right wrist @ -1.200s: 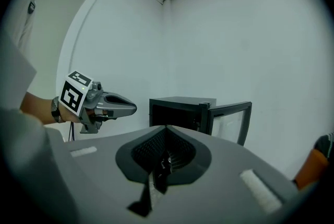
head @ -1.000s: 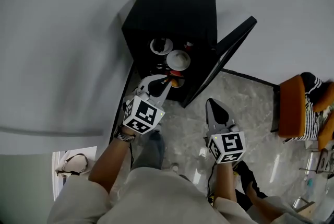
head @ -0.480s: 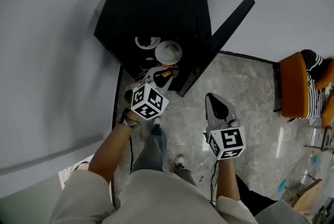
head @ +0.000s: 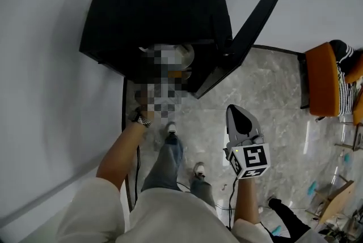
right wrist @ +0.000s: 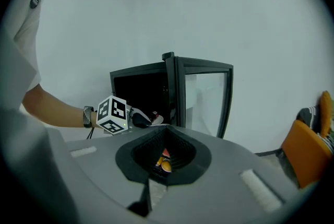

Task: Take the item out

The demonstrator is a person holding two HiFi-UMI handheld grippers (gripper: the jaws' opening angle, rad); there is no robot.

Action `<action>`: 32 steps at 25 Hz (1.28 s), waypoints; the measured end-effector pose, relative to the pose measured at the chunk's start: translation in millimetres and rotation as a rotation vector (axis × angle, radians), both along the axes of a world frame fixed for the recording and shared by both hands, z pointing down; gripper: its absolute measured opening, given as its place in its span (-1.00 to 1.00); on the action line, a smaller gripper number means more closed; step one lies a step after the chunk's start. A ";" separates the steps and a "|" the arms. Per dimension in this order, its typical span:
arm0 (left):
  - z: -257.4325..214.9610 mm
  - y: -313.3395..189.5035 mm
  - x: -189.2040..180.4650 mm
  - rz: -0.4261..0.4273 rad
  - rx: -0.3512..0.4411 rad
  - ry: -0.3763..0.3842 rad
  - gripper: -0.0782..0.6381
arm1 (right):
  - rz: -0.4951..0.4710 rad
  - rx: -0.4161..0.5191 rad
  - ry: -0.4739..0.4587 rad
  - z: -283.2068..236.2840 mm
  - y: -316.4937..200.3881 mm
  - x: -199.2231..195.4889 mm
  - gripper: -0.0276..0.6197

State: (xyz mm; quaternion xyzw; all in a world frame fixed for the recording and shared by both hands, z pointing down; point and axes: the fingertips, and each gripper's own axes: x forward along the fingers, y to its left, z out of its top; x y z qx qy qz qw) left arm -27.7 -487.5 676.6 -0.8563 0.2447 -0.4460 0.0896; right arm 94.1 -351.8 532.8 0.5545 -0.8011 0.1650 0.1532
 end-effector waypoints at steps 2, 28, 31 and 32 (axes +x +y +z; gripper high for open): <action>17.4 -10.0 2.0 0.022 0.006 -0.044 -0.43 | 0.019 -0.012 -0.001 6.8 -2.1 5.2 -0.89; 140.3 -60.6 5.7 0.194 0.249 -0.437 -0.33 | 0.138 -0.134 -0.004 64.4 10.7 40.8 -0.89; 136.4 -61.2 5.2 0.198 0.287 -0.437 -0.54 | 0.142 -0.138 -0.009 66.9 11.8 40.9 -0.89; 136.1 -60.3 4.8 0.203 0.293 -0.440 -0.55 | 0.141 -0.138 -0.011 67.0 12.3 40.3 -0.89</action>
